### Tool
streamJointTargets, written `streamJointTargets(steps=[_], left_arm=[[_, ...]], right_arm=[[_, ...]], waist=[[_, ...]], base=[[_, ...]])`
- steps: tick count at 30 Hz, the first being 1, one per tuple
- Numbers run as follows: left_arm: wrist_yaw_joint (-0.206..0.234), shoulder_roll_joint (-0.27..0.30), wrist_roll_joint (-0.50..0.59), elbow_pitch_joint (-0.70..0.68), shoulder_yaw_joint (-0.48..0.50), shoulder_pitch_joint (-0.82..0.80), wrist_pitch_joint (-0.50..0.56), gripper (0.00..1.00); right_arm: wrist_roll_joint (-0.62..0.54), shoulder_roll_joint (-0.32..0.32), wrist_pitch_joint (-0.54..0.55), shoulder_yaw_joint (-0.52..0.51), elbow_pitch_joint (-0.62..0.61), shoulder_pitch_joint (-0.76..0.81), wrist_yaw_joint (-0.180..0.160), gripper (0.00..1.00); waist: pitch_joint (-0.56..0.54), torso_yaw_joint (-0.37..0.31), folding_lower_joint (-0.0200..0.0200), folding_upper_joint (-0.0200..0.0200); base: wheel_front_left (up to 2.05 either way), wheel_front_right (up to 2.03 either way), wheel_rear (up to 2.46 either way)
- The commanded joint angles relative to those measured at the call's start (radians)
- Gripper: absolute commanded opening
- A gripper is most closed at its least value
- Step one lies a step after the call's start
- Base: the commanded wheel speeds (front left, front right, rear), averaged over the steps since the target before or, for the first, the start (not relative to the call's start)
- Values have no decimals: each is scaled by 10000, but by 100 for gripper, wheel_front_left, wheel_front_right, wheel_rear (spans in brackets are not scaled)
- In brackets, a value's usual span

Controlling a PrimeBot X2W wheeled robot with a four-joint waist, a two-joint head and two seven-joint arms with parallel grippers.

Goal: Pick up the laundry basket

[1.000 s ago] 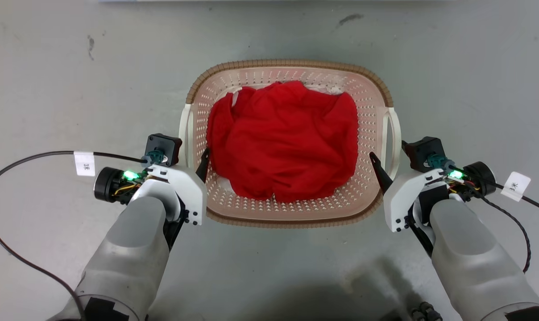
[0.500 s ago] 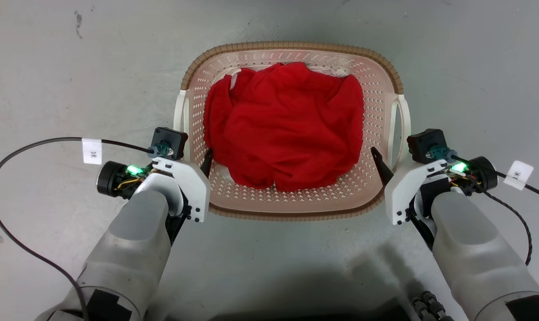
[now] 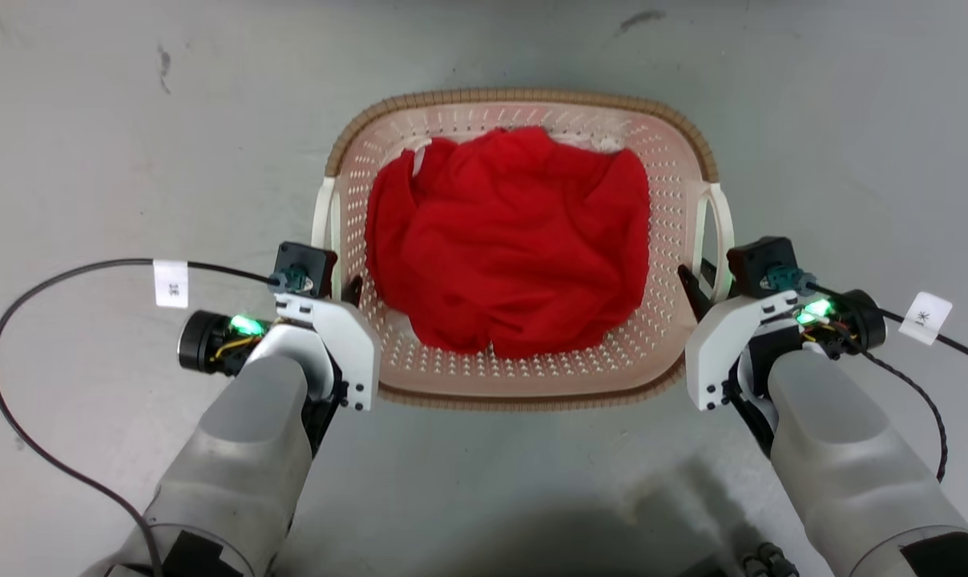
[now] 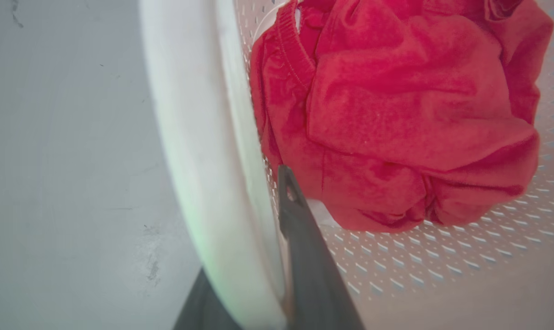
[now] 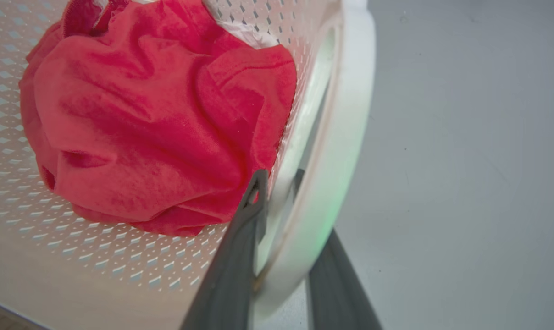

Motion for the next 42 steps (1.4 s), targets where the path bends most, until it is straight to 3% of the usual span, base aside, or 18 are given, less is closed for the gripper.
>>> streamJointTargets(steps=[1,21,42], left_arm=[[-44,69,-21,26,-127,169,44,0],[-41,58,-1567,62,-1114,2384,1180,0],[-41,289,-3028,-303,-2158,4657,2626,0]], right_arm=[[-10,-114,10,83,48,129,-8,0],[1541,-125,1384,1695,348,1741,-11,0],[3256,-125,3026,3426,401,3735,-11,0]], waist=[[-337,37,0,0],[-4322,290,0,0],[-7753,632,0,0]], base=[[0,0,0],[0,0,0],[0,0,0]])
